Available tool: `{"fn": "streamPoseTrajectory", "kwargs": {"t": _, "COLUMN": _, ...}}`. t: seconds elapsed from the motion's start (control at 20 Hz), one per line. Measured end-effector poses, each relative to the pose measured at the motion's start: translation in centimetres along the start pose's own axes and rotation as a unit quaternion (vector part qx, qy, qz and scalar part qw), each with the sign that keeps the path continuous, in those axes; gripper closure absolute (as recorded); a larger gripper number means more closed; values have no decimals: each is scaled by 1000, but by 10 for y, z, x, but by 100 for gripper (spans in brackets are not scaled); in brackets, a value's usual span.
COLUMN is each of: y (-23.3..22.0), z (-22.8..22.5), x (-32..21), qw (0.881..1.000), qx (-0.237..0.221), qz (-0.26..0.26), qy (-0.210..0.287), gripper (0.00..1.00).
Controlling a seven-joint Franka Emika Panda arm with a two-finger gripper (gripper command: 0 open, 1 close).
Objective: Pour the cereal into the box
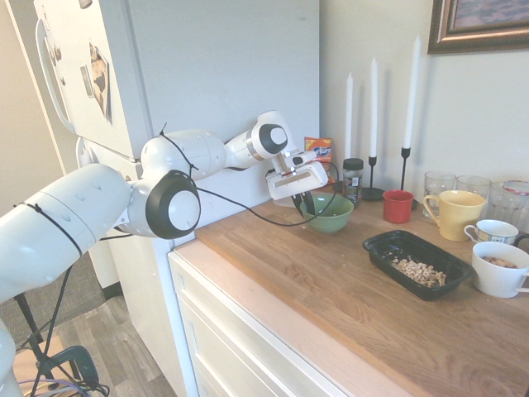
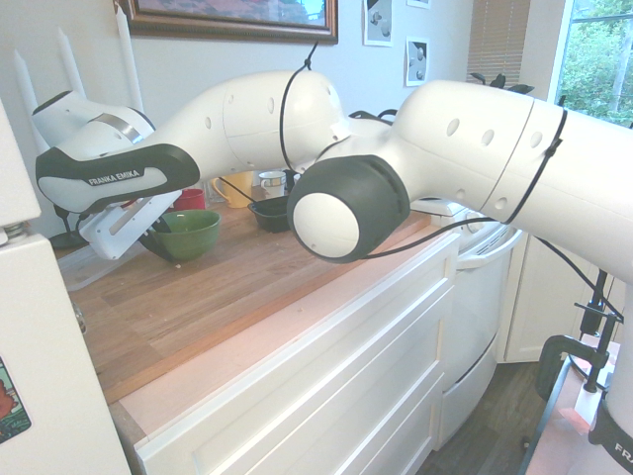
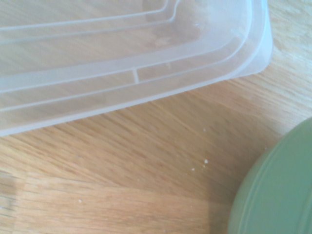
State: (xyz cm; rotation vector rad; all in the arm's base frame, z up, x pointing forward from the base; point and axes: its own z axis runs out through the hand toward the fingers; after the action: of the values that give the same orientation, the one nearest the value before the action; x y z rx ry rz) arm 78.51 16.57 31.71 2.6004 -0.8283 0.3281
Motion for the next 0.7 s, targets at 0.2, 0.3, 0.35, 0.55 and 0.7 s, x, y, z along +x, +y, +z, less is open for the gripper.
{"fn": "streamPoseTrajectory", "kwargs": {"t": 0.2, "y": -2, "z": 2, "x": -3, "qw": 1000, "qx": -1, "qz": 8, "qy": -2, "gripper": 0}}
{"fn": "streamPoseTrajectory", "kwargs": {"t": 0.3, "y": -3, "z": 2, "x": -4, "qw": 1000, "qx": 0, "qz": 14, "qy": -3, "gripper": 0}}
{"fn": "streamPoseTrajectory", "kwargs": {"t": 0.35, "y": -3, "z": 1, "x": -4, "qw": 1000, "qx": 3, "qz": 18, "qy": -4, "gripper": 0}}
{"fn": "streamPoseTrajectory", "kwargs": {"t": 0.55, "y": -2, "z": -6, "x": 0, "qw": 999, "qx": 28, "qz": 34, "qy": -18, "gripper": 0}}
{"fn": "streamPoseTrajectory", "kwargs": {"t": 0.7, "y": 10, "z": -21, "x": 13, "qw": 996, "qx": 59, "qz": 50, "qy": -40, "gripper": 0}}
